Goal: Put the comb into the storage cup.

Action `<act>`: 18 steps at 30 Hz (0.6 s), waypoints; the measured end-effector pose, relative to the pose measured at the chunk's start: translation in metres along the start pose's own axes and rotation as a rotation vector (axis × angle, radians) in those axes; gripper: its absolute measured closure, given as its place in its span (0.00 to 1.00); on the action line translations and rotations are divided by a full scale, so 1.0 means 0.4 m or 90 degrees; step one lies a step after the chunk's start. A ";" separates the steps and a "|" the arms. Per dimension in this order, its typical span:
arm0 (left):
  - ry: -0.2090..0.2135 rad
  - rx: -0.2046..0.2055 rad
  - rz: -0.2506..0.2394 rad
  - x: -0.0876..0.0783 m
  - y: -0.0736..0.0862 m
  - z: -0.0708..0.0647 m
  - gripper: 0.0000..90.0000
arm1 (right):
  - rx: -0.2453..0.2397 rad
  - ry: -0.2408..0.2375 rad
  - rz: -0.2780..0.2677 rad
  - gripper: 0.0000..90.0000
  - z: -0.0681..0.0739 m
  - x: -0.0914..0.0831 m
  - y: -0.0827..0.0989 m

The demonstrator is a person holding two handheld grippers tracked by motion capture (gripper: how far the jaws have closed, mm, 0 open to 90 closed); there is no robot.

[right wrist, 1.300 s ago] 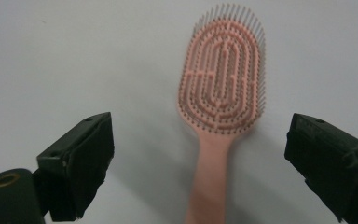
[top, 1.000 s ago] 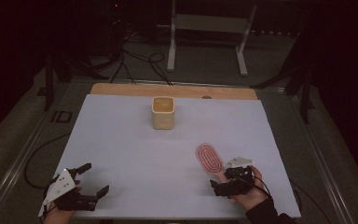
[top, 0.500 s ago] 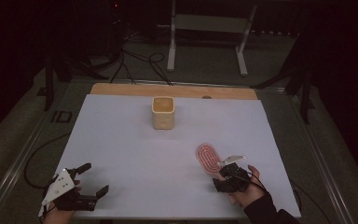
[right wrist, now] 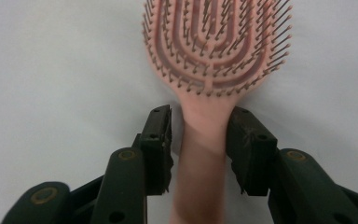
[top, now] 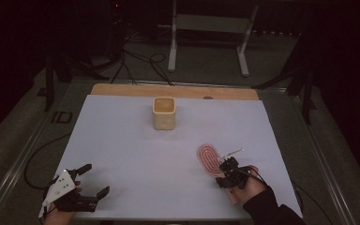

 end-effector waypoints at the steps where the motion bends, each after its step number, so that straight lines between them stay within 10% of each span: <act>1: 0.000 -0.001 0.001 0.000 0.001 0.000 0.00 | 0.001 -0.003 0.005 0.68 -0.001 0.002 -0.002; 18: 0.000 0.003 0.006 0.000 0.002 -0.001 0.00 | -0.004 0.012 0.066 0.75 -0.004 0.016 -0.024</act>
Point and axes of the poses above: each handheld gripper's, and its own axes: x roughly forward along the jaws, y roughly out of its underside, z roughly to its left, the point moved 5 cm from there along x, roughly forward along the jaws
